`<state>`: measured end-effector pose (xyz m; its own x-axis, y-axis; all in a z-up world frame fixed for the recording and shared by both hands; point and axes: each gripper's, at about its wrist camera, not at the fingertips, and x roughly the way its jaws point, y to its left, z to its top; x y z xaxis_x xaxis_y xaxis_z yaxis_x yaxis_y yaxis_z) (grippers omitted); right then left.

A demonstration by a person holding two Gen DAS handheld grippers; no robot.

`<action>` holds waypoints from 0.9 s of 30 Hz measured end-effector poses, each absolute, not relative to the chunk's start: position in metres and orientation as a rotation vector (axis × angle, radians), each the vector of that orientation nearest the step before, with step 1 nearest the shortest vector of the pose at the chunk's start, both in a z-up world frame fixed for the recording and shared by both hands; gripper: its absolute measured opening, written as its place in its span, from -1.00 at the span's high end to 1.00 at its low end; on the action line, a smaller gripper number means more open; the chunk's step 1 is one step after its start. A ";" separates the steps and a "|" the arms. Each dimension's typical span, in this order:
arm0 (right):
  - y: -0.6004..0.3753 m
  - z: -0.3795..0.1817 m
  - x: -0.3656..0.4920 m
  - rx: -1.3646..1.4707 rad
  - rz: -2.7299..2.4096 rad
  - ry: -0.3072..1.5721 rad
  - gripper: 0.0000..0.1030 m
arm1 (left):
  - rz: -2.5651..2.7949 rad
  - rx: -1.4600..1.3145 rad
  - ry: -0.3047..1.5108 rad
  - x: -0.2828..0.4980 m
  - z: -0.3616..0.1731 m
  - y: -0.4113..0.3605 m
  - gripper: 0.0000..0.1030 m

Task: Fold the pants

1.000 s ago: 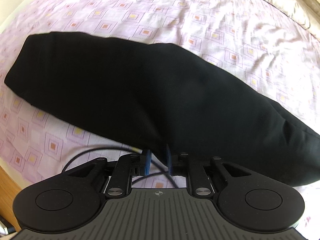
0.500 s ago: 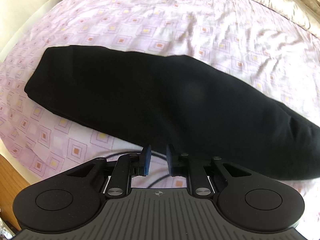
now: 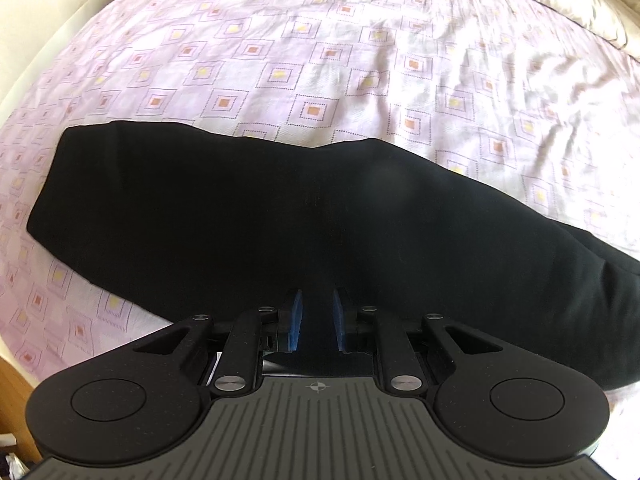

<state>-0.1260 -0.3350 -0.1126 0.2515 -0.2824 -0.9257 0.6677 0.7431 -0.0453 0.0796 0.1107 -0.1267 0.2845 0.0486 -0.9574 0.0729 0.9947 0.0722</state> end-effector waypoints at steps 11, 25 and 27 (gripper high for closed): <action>-0.244 -0.055 -0.078 0.412 -0.528 1.004 -0.06 | -0.078 0.087 1.393 0.116 -0.160 0.163 0.66; -0.031 -0.082 0.107 0.324 0.022 1.153 -0.28 | -0.198 0.216 1.294 0.176 -0.124 0.215 0.66; -0.010 -0.092 0.127 0.302 0.057 1.176 -0.30 | -0.199 0.213 1.330 0.185 -0.135 0.227 0.66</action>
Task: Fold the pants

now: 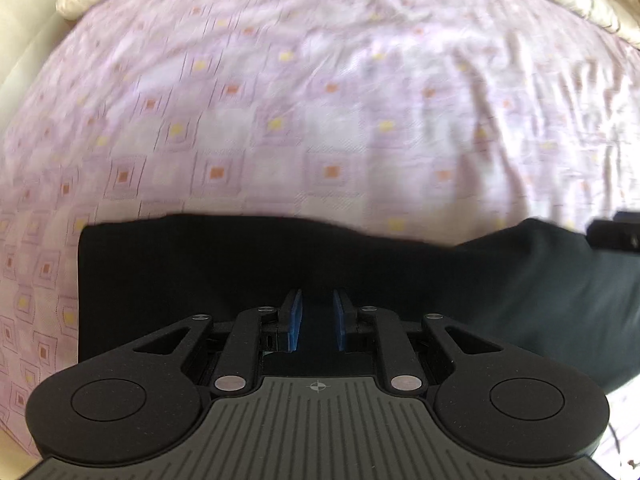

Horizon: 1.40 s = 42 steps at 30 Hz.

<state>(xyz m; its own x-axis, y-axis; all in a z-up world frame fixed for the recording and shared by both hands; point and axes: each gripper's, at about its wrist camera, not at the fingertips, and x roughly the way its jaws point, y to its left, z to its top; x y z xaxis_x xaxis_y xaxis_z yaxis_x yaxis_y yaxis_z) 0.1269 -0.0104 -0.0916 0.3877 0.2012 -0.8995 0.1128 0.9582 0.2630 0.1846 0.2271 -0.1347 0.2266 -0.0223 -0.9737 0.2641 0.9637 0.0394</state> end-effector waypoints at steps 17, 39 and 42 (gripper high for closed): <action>0.033 -0.118 0.165 0.190 0.254 1.344 0.87 | -0.274 0.279 1.362 0.179 -0.163 0.238 0.67; 0.096 -0.099 0.068 -0.106 0.150 1.143 0.88 | -0.425 0.233 1.439 0.230 -0.159 0.180 0.67; 0.095 -0.099 0.066 -0.099 0.143 1.143 0.84 | -0.479 0.280 1.437 0.218 -0.157 0.179 0.69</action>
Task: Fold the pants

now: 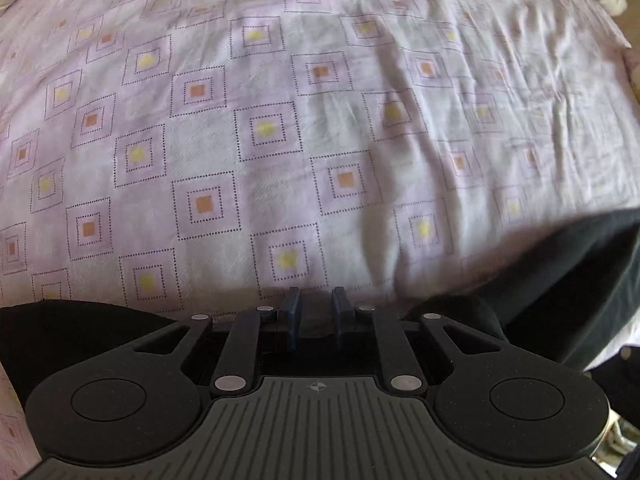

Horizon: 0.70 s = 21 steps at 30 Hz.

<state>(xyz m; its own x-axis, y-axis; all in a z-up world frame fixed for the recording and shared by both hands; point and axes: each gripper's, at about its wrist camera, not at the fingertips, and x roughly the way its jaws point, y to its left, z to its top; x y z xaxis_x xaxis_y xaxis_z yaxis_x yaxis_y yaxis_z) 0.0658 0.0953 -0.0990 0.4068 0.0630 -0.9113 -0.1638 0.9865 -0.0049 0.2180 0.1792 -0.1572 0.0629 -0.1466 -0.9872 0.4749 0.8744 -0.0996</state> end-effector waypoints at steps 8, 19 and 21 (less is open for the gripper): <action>0.063 -0.079 0.069 0.127 0.093 1.112 -0.07 | -0.544 0.252 1.357 0.186 -0.134 0.202 0.69; 0.035 -0.118 0.131 0.402 0.212 1.289 -0.23 | -0.551 0.237 1.352 0.191 -0.137 0.204 0.69; 0.040 -0.117 0.126 0.417 0.254 1.287 0.63 | -0.548 0.226 1.345 0.193 -0.135 0.207 0.69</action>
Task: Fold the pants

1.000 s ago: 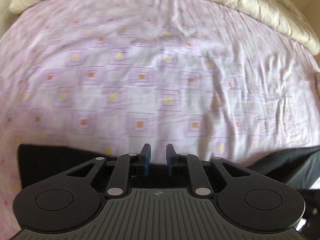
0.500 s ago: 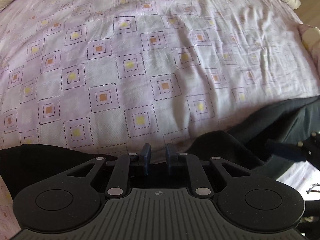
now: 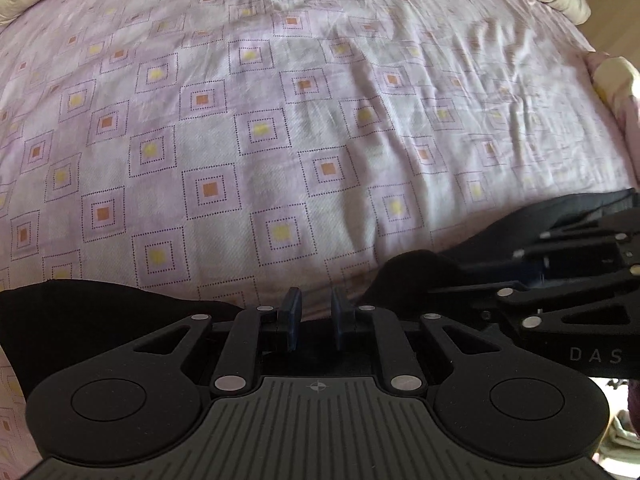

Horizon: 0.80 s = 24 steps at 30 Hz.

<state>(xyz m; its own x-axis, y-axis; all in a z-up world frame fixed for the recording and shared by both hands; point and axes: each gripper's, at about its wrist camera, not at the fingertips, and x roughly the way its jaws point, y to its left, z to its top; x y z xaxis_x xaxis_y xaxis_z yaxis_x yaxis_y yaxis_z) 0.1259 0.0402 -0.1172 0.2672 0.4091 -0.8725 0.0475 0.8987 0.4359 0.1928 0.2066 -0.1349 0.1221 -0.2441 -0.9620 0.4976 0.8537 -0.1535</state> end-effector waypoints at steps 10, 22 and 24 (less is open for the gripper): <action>0.099 -0.074 0.073 -0.038 0.229 1.101 0.84 | -0.497 0.118 1.279 0.201 -0.119 0.222 0.69; 0.046 -0.088 0.128 0.282 0.137 1.162 -0.26 | -0.464 0.126 1.220 0.195 -0.107 0.244 0.69; 0.041 -0.094 0.140 0.317 0.165 1.193 -0.26 | -0.461 0.121 1.231 0.194 -0.108 0.247 0.69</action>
<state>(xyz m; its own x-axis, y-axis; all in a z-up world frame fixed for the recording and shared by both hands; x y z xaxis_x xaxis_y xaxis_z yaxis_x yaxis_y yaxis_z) 0.1404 0.0409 -0.0940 0.3639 0.2911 -0.8848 0.0406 0.9441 0.3273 0.1938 0.2471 -0.1085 0.2541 -0.2742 -0.9275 0.4029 0.9018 -0.1563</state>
